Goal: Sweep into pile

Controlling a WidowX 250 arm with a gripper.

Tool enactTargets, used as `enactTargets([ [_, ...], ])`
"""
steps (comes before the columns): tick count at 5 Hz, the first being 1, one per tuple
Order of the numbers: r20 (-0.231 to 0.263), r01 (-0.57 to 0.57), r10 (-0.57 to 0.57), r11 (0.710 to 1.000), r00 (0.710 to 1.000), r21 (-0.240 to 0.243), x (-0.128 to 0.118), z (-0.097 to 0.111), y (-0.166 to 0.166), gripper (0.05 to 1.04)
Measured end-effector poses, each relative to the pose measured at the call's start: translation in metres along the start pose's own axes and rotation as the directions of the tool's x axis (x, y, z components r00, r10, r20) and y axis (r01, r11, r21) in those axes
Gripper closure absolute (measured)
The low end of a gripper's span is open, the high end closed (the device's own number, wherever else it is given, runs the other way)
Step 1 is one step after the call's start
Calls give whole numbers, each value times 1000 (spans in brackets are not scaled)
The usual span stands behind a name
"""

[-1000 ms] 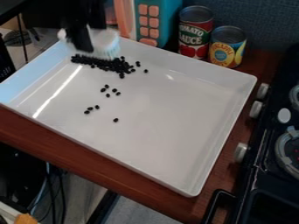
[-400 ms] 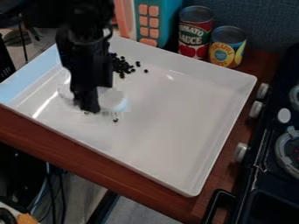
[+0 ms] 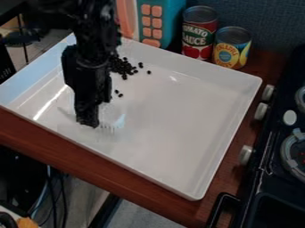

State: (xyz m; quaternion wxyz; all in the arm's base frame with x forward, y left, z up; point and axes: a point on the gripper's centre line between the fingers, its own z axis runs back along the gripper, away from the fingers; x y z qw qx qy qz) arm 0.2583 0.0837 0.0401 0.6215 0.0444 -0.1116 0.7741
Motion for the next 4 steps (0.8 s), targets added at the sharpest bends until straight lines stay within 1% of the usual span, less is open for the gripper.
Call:
enactTargets([
  [1, 35, -2, 2, 1000, 999, 4, 2, -14, -3, 353],
  [2, 75, -6, 8, 1000, 997, -21, 6, -19, -17, 353],
  [3, 91, -17, 21, 999, 996, -41, 8, -22, -32, 353],
  [4, 90, -44, 48, 998, 995, -45, 8, -24, -51, 353],
])
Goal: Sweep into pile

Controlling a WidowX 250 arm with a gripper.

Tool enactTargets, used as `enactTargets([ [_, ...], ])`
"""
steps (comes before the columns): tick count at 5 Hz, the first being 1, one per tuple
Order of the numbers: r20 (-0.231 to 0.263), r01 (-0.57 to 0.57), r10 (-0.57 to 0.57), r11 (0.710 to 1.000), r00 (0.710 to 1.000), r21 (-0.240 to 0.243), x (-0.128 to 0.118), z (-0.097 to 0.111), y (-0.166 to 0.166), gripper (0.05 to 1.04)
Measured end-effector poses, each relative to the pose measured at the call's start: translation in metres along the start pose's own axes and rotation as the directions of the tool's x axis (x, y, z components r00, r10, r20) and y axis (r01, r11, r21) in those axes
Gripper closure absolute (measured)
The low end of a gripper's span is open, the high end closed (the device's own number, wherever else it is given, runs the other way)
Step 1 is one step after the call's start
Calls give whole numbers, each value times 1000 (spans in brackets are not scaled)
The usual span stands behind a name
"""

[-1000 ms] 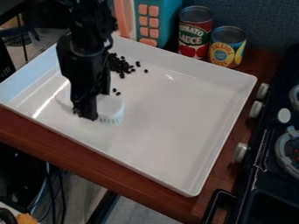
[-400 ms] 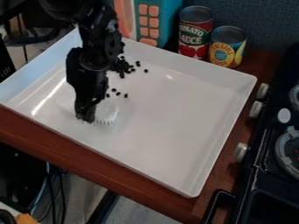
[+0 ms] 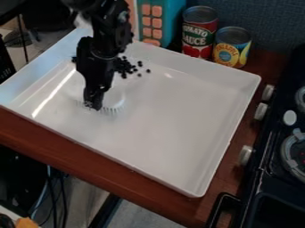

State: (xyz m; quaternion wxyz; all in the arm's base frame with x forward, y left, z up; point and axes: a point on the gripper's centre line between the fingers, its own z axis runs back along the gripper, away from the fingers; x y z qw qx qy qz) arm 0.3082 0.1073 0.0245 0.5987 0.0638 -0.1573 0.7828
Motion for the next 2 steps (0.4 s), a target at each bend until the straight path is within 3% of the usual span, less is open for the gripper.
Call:
enactTargets([
  [2, -16, -91, 91, 996, 996, 17, -3, -1, -33, 353],
])
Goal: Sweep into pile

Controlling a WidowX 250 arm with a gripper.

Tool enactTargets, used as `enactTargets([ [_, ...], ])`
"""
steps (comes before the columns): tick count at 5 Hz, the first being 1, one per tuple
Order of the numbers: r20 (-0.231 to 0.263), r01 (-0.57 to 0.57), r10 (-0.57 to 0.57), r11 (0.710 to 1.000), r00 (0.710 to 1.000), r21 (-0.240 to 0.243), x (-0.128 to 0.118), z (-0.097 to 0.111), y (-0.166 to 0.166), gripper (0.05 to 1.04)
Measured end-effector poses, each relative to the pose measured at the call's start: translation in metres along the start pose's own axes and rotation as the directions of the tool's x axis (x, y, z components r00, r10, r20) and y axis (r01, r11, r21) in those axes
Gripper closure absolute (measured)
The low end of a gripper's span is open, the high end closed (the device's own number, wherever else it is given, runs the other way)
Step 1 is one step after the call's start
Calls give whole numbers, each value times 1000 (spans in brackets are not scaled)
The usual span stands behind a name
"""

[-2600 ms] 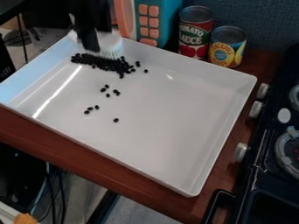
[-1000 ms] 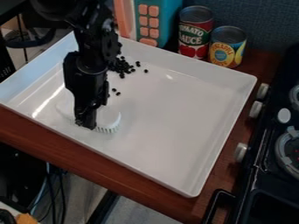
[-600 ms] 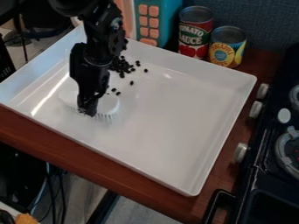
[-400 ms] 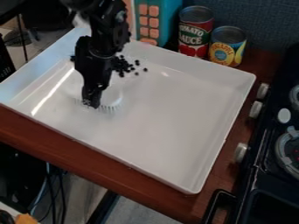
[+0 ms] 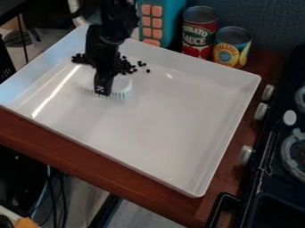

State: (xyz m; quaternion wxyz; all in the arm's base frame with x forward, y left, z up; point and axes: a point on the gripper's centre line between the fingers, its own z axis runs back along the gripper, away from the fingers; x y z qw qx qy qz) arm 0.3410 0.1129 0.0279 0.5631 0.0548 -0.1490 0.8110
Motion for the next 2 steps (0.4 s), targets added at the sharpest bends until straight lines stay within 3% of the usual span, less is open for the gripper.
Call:
enactTargets([
  [2, -1, -71, 71, 997, 997, -12, -6, -2, -41, 353],
])
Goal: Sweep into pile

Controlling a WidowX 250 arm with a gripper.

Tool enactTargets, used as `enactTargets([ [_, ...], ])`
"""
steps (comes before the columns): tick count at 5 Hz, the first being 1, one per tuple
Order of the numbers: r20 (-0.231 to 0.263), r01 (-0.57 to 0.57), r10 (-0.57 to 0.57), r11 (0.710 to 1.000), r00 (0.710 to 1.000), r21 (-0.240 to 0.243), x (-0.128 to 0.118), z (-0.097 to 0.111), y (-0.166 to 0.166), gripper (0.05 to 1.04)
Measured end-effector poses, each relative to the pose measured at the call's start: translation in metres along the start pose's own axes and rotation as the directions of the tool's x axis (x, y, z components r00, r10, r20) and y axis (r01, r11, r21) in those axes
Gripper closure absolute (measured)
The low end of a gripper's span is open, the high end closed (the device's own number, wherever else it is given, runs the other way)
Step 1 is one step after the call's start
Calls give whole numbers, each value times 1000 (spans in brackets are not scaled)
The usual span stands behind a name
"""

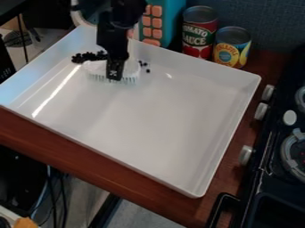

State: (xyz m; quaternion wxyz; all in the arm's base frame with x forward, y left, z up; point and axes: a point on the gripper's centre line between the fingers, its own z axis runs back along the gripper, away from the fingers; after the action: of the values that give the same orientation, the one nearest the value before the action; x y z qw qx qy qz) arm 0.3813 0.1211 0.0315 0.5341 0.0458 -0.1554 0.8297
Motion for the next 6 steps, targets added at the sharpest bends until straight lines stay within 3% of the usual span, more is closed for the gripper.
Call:
enactTargets([
  [2, -3, -38, 38, 998, 999, -50, 10, 4, -29, 353],
  [3, -31, -26, 25, 998, 999, -53, 11, 16, -24, 353],
  [5, -145, 60, -79, 990, 986, -128, 19, 76, 16, 353],
  [6, -146, 196, -219, 968, 965, -158, 13, 79, 41, 353],
])
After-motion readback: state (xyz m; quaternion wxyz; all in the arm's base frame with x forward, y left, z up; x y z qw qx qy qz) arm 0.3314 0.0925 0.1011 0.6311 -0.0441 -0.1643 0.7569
